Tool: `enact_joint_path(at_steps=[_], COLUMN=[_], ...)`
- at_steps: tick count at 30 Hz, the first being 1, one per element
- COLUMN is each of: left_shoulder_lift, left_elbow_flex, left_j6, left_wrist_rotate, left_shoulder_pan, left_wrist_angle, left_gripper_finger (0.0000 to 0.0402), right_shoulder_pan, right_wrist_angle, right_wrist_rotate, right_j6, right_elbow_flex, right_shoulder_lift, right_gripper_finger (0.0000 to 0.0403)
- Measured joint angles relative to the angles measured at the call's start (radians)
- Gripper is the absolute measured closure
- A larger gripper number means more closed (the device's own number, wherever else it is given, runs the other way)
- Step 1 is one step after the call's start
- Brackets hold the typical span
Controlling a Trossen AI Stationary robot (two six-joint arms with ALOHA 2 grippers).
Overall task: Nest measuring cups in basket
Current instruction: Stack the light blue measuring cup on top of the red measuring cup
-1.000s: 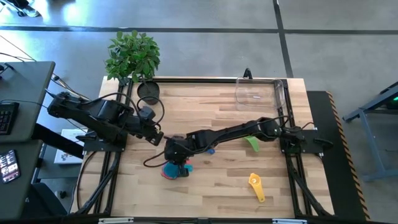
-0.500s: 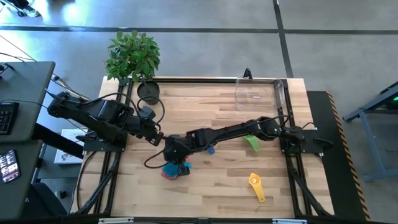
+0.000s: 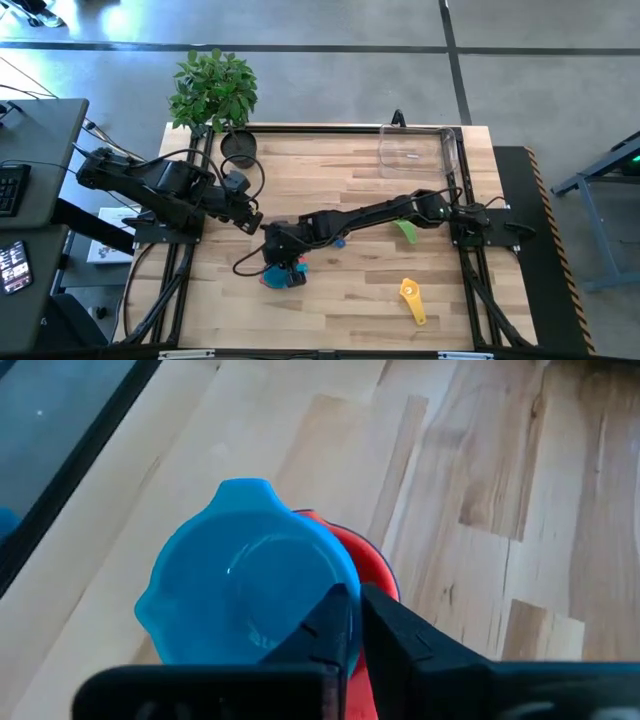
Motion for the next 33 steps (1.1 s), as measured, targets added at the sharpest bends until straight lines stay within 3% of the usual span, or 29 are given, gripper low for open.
enact_joint_path(at_steps=[6,15,24,33], left_shoulder_lift=[0.000,0.000,0.000,0.000], left_elbow_flex=[0.000,0.000,0.000,0.000], left_j6=[0.000,0.000,0.005,0.066], left_wrist_rotate=[0.000,0.000,0.000,0.000], left_shoulder_pan=[0.000,0.000,0.000,0.000], left_wrist_angle=[0.000,0.000,0.000,0.001], left_gripper_finger=[0.0328,0.0328,0.0328,0.0328], right_shoulder_pan=[0.000,0.000,0.022,0.091], right_wrist_angle=[0.000,-0.024,-0.263,-0.289], right_wrist_rotate=[0.070,0.070,0.068,0.068], right_j6=[-0.011,0.011,0.203,0.473], right_elbow_flex=[0.000,0.000,0.000,0.000], right_shoulder_lift=[0.000,-0.006,-0.086,-0.080], right_gripper_finger=[0.0346,0.0314,0.0313,0.0313])
